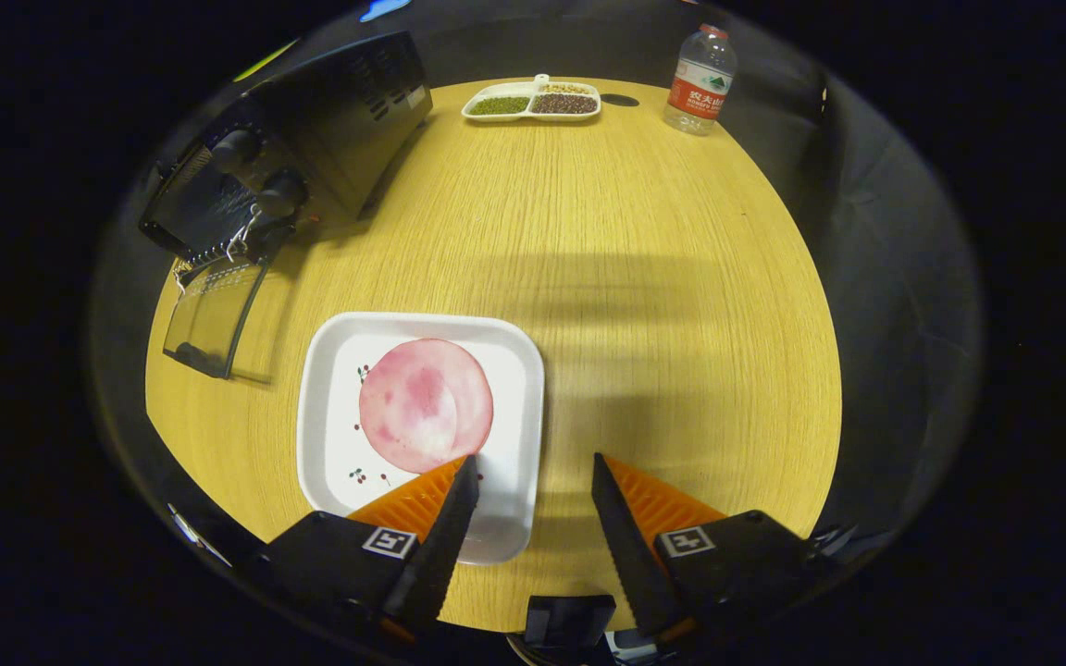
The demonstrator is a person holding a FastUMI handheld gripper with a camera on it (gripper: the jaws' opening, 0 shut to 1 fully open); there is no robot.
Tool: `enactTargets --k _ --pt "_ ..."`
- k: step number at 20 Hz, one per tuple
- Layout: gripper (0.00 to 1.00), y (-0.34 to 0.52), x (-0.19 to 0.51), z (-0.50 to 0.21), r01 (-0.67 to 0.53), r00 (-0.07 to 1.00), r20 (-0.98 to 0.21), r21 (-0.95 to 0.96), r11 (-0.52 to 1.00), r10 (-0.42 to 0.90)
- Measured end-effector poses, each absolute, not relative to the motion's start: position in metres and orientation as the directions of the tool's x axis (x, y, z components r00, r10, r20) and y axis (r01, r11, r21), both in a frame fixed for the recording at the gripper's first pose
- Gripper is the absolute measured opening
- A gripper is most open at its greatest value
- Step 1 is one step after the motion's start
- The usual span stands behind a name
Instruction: Open the toaster oven, put the food inside, and close the toaster oven door.
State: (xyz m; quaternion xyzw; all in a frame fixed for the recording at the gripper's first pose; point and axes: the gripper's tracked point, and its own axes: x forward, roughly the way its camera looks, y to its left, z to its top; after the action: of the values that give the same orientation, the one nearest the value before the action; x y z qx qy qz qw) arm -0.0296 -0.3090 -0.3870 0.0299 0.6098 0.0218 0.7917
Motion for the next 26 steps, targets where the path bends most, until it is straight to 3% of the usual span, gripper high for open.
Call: enactTargets --k 9,13,26 --pt "0.07 -0.310 -0.028 -0.388 0.149 0.208 -0.968 0.171 0.974 0.138" --pt "0.02 -0.302 -0.035 -0.390 0.136 0.223 -0.956 0.225 0.965 0.191" --pt "0.02 -0.232 -0.120 -0.344 0.399 0.432 -0.857 0.462 0.792 0.282"
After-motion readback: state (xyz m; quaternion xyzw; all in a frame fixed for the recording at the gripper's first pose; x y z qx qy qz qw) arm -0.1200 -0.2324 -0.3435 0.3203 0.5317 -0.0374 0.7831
